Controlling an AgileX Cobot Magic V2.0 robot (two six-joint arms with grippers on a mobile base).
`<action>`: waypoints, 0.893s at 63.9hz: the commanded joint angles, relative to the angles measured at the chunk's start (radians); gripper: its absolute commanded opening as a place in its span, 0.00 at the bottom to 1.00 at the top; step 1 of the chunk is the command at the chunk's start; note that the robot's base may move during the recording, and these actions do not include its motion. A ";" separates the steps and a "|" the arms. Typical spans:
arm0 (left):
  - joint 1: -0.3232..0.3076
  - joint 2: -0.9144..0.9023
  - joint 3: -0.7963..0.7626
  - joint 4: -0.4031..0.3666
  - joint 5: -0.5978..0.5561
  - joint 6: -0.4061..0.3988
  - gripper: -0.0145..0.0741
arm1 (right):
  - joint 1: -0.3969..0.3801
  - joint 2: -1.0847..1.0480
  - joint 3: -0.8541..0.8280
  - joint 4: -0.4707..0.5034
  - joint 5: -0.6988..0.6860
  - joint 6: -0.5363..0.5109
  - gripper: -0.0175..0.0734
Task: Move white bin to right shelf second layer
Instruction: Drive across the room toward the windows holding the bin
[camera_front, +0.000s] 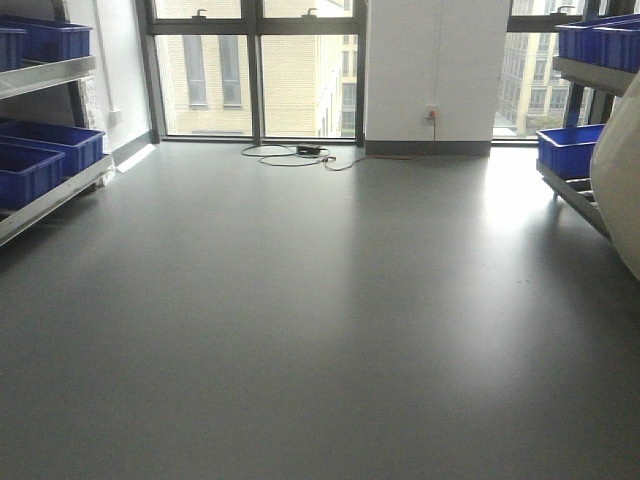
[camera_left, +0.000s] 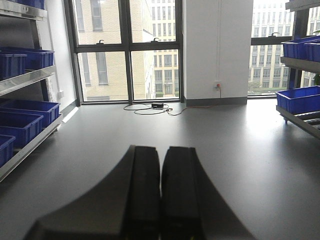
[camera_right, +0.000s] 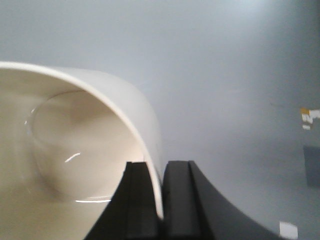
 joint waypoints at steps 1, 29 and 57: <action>0.000 -0.015 0.033 -0.003 -0.084 -0.007 0.26 | -0.004 0.008 -0.027 0.014 -0.083 -0.004 0.29; 0.000 -0.015 0.033 -0.003 -0.084 -0.007 0.26 | -0.004 0.008 -0.027 0.014 -0.083 -0.004 0.29; 0.000 -0.015 0.033 -0.003 -0.084 -0.007 0.26 | -0.004 0.008 -0.027 0.014 -0.083 -0.004 0.29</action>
